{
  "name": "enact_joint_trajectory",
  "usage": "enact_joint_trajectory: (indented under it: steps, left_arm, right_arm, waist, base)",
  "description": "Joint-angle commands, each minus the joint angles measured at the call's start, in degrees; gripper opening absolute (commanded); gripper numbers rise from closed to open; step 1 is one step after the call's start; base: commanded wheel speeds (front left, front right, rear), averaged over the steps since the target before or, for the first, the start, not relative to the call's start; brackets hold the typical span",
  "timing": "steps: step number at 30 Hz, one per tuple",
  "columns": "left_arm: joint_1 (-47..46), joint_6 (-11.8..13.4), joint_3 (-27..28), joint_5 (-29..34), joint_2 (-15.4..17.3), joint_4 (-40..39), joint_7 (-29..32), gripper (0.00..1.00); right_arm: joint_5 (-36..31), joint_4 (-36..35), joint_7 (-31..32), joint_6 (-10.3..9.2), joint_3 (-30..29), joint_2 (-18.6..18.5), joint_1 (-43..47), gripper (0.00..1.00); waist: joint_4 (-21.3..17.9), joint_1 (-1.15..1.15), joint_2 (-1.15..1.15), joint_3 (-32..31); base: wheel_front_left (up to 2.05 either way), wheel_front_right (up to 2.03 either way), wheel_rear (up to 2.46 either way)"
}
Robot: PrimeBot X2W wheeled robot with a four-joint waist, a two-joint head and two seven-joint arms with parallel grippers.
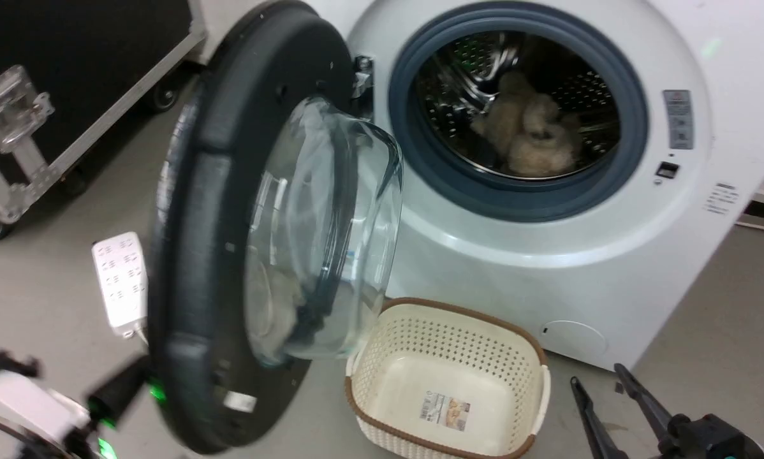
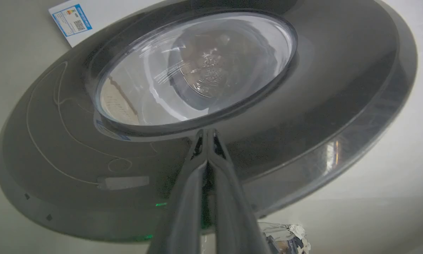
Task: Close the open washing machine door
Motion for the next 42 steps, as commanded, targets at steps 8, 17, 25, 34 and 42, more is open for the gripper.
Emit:
enact_joint_trajectory:
  steps: [8, 17, 25, 34, 42]
  left_arm:
    - [9.9, -0.5, -14.5, -7.8, -3.9, -6.5, -4.8, 0.00]
    - [8.0, -3.5, -33.2, -16.4, -3.9, -4.0, -19.4, 0.00]
    - [-5.4, -6.7, -41.9, -19.8, -3.9, 4.7, -36.7, 0.00]
    - [-24.4, -8.7, -45.5, -24.1, -3.9, 20.9, -56.1, 0.00]
    - [-33.1, -9.0, -45.9, -25.9, -3.9, 29.2, -62.8, 0.00]
  right_arm:
    - [-1.0, 0.0, -0.2, 0.05, -2.5, -0.5, -0.7, 1.00]
    - [0.4, -0.4, -0.2, 0.05, -2.0, -2.8, -2.3, 1.00]
    - [2.9, -0.3, -0.2, 0.05, -1.5, -3.9, -5.6, 1.00]
    - [4.9, 1.3, -0.2, 0.05, -0.7, -2.9, -9.0, 1.00]
    - [5.0, 1.9, -0.2, 0.05, -1.0, -2.2, -9.6, 1.00]
  waist:
    - [-7.3, 0.01, 0.00, 0.3]
    - [-17.8, 0.01, 0.00, 5.8]
    - [-28.5, 0.01, 0.00, 12.1]
    - [-37.6, 0.01, 0.00, 16.8]
    - [-38.3, 0.01, 0.00, 15.9]
  base:
    - [0.00, 0.00, 0.00]
    - [0.00, 0.00, 0.00]
    - [0.00, 0.00, 0.00]
    - [0.00, 0.00, 0.00]
    - [0.00, 0.00, 0.00]
